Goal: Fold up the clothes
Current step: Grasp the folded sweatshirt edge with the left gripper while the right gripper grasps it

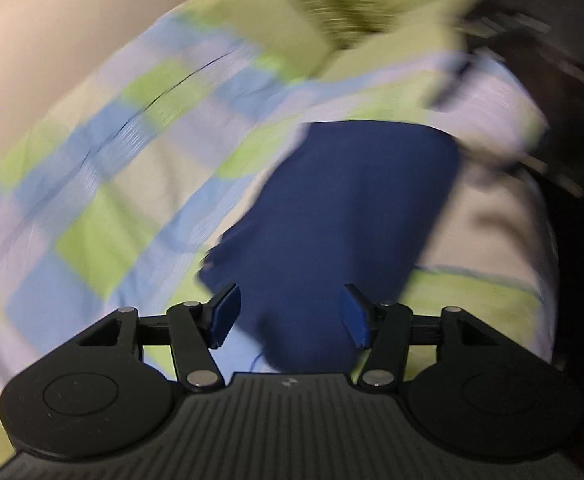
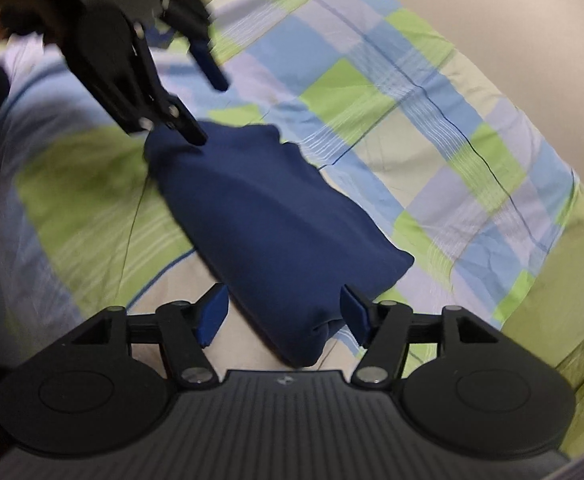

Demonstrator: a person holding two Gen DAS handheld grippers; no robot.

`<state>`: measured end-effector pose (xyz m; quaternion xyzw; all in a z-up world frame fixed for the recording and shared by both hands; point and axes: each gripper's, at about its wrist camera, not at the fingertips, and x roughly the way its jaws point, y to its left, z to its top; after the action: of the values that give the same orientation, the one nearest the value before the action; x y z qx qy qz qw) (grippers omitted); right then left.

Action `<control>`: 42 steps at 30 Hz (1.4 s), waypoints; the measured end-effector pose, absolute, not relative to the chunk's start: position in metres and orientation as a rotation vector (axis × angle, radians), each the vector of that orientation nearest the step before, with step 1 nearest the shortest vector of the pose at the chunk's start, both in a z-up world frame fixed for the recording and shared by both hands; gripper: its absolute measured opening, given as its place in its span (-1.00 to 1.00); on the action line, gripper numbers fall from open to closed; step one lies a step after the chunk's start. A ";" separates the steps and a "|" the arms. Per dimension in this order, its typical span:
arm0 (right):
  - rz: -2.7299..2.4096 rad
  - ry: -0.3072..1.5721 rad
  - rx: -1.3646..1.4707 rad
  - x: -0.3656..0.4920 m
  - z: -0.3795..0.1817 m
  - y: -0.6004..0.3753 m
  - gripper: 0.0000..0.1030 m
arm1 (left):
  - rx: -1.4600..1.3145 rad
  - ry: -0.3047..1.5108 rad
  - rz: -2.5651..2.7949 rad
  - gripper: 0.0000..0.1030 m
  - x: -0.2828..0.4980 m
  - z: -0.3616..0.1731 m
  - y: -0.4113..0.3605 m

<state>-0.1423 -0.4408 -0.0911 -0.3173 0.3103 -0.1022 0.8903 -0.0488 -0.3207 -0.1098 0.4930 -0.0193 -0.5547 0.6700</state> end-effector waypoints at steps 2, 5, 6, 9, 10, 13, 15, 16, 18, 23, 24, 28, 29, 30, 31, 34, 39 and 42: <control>-0.211 0.663 -0.730 -0.137 -0.098 -0.437 0.09 | 1.200 -0.097 -1.260 0.14 -0.057 -0.126 -0.320; -0.208 0.697 -0.872 -0.125 -0.113 -0.429 -0.02 | 1.289 -0.171 -1.233 0.14 -0.064 -0.148 -0.326; -0.208 0.702 -0.910 -0.122 -0.117 -0.427 -0.02 | 1.315 -0.199 -1.211 0.14 -0.064 -0.154 -0.329; -0.195 0.727 -0.996 -0.114 -0.129 -0.422 -0.02 | 1.384 -0.266 -1.147 0.14 -0.061 -0.168 -0.340; -0.190 0.737 -1.022 -0.111 -0.134 -0.421 -0.02 | 1.392 -0.273 -1.138 0.14 -0.059 -0.169 -0.343; -0.187 0.744 -1.073 -0.107 -0.141 -0.423 -0.02 | 1.414 -0.289 -1.128 0.19 -0.051 -0.173 -0.354; -0.187 0.742 -1.093 -0.104 -0.143 -0.425 -0.02 | 1.420 -0.291 -1.145 0.20 -0.044 -0.174 -0.360; -0.186 0.741 -1.100 -0.102 -0.144 -0.427 -0.02 | 1.420 -0.286 -1.156 0.20 -0.041 -0.173 -0.362; -0.184 0.735 -1.113 -0.098 -0.146 -0.430 -0.02 | 1.421 -0.280 -1.172 0.22 -0.036 -0.172 -0.366; -0.183 0.721 -1.160 -0.086 -0.155 -0.438 0.05 | 1.434 -0.282 -1.178 0.20 -0.032 -0.173 -0.371; -0.180 0.720 -1.161 -0.085 -0.156 -0.438 0.05 | 1.434 -0.279 -1.179 0.18 -0.032 -0.174 -0.371; -0.164 0.720 -1.137 -0.083 -0.154 -0.440 -0.25 | 1.436 -0.239 -1.200 -0.11 -0.031 -0.167 -0.371; -0.153 0.710 -1.102 -0.085 -0.149 -0.442 -0.38 | 1.440 -0.229 -1.208 -0.18 -0.031 -0.163 -0.371; -0.142 0.700 -1.066 -0.087 -0.143 -0.444 -0.42 | 1.440 -0.218 -1.214 -0.20 -0.031 -0.157 -0.371; -0.134 0.689 -1.039 -0.090 -0.136 -0.447 -0.46 | 1.436 -0.207 -1.220 -0.21 -0.032 -0.150 -0.372; -0.136 0.681 -1.018 -0.095 -0.115 -0.448 -0.48 | 1.429 -0.169 -1.239 -0.22 -0.034 -0.131 -0.373; -0.140 0.661 -1.014 -0.116 -0.088 -0.436 -0.50 | 1.429 -0.147 -1.259 -0.22 -0.048 -0.095 -0.364; -0.152 0.640 -1.017 -0.133 -0.077 -0.427 -0.50 | 1.449 -0.172 -1.241 -0.22 -0.065 -0.080 -0.357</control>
<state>-0.1332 -0.4272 -0.0774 -0.4779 0.3008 -0.0716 0.8222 -0.0649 -0.3572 -0.0802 0.6189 -0.0736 -0.5298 0.5753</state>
